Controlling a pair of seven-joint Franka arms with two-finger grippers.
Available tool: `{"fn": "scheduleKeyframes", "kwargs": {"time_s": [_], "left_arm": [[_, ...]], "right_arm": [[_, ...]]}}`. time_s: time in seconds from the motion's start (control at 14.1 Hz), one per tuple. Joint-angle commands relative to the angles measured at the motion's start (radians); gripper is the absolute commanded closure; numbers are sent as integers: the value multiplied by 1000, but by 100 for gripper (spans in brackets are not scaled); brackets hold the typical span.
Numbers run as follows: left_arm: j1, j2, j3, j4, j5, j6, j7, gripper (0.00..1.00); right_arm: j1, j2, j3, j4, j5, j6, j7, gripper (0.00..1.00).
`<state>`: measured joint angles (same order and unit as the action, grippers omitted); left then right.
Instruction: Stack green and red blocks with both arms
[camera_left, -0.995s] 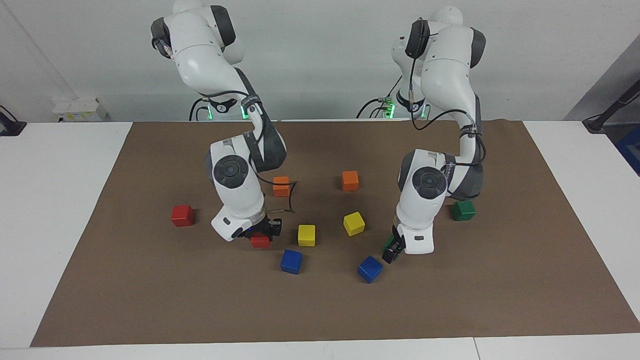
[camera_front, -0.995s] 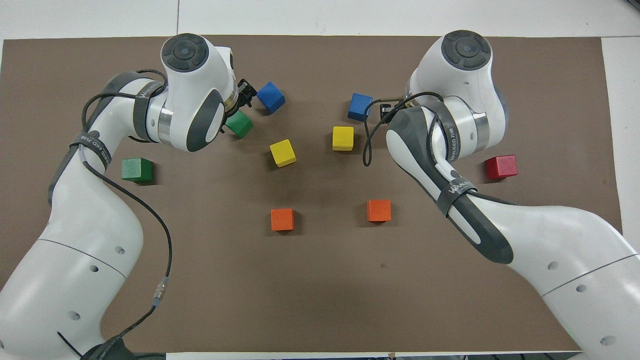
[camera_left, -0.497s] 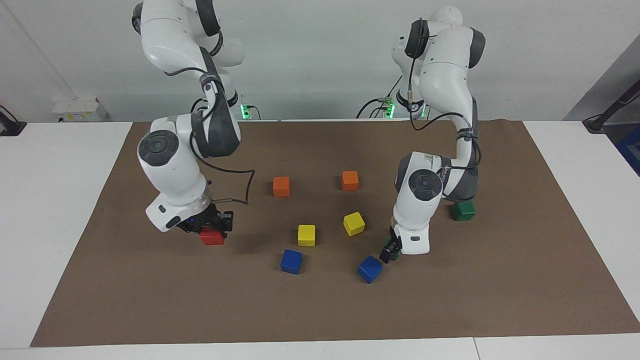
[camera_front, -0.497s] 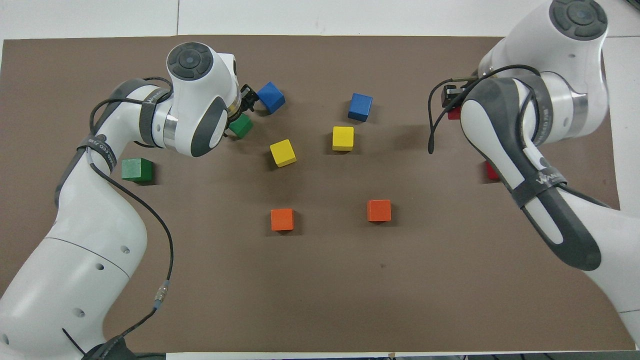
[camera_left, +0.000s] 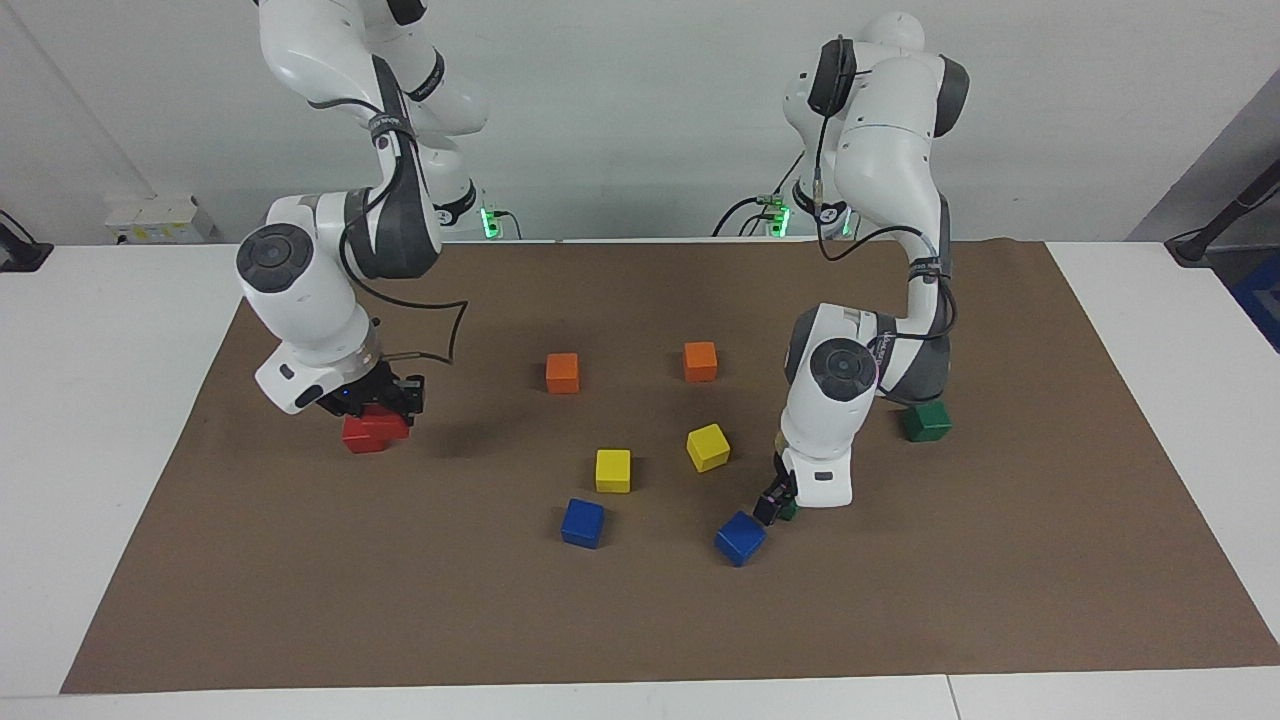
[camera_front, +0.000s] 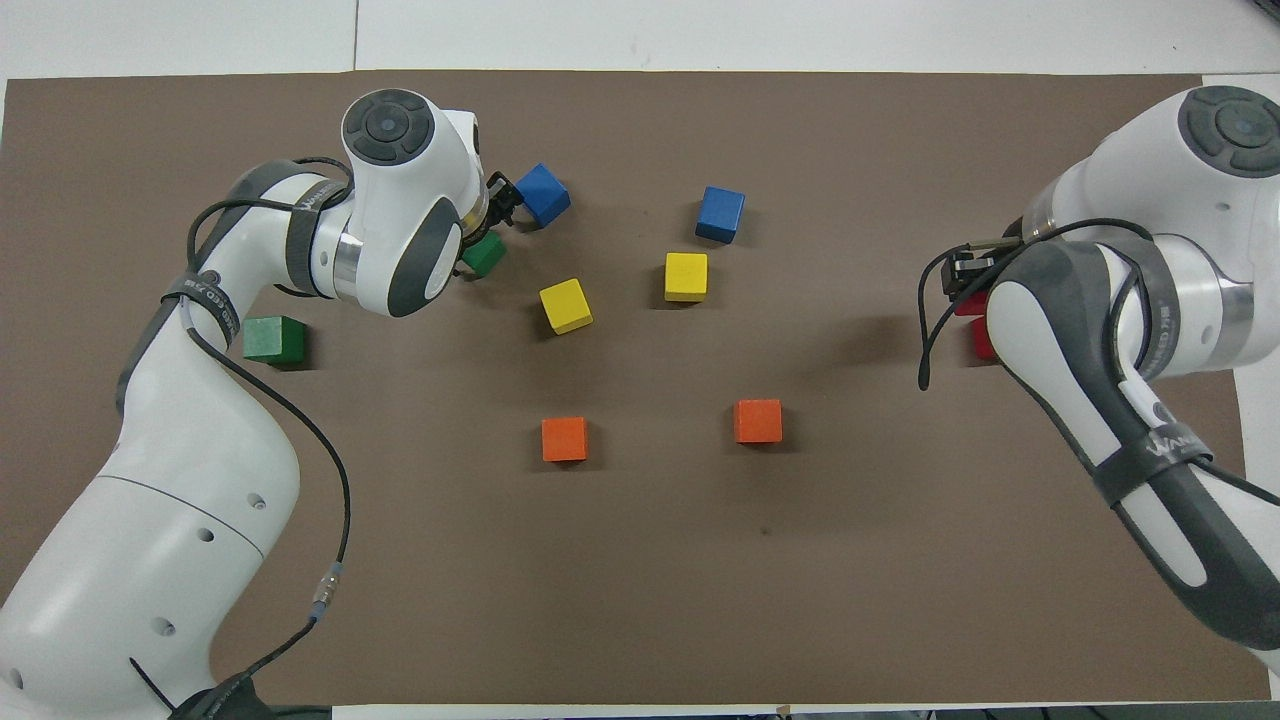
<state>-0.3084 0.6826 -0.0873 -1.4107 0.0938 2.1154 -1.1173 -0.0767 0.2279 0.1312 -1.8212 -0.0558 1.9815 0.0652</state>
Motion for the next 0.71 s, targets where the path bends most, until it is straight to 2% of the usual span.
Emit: {"fn": "scheduleKeyframes", "kwargs": {"time_s": [0.0,0.36,0.5,0.57,0.64], "left_arm": [[-9,-37,12,-51,20,21,-21,3],[-8,-37,12,-56,20,24,-21,3],[-5,-38,12,-65,20,32,-21,3],[-5,-41,12,-73,20,38,-21,7],[-6,-44,12,-71,20,34,-21,23]], "right_arm": [[-60,-97,13,-147,-9,72,-73,100],[-121,-102,13,-179,-9,109,-162,100],[-139,-102,13,-207,-7,163,-192,100],[-144,-98,13,-210,-7,171,-197,100],[-144,-94,13,-210,-7,172,-199,100]]}}
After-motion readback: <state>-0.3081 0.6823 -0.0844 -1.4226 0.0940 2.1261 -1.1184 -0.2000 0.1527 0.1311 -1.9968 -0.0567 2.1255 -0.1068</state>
